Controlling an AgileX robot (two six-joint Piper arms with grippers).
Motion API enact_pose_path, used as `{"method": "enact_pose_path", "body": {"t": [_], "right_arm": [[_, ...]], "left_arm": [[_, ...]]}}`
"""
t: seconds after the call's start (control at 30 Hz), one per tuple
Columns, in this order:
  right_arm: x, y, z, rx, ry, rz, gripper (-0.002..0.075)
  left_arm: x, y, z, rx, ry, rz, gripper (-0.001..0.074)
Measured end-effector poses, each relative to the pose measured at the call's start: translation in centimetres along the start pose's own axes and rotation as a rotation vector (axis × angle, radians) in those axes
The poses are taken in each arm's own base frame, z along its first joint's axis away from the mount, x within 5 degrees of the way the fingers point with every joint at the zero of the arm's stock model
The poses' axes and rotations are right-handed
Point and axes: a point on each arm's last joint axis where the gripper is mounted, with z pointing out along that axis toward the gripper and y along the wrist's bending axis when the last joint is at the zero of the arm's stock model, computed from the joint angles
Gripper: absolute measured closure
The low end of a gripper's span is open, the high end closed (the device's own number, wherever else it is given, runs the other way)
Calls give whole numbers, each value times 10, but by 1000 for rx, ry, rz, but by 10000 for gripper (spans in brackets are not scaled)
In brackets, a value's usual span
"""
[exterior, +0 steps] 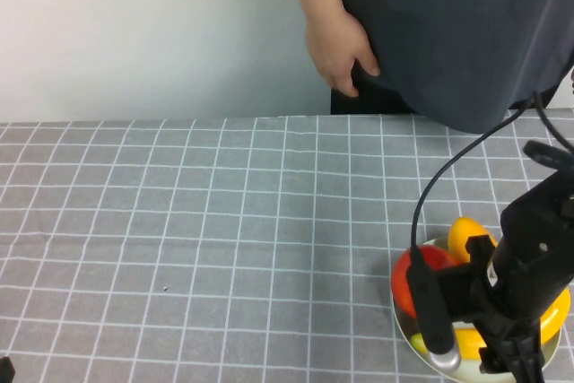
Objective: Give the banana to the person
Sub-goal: Pick up the banana
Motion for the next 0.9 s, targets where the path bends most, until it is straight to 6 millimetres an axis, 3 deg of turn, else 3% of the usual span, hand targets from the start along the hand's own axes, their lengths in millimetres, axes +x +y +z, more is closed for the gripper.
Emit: {"method": "enact_pose_path", "body": {"t": [0.7,0.8,0.9], "right_arm": [[-5,-7,47,-57,30,-11,253],[-5,-8,49,-48,26,-11,321],[-5,-9,49,-39,22,-10,452]], "left_arm": [[0,0,0,0,0,7,731],[0,0,0,0,0,7,731],[0,0,0,0,0,7,731]]}}
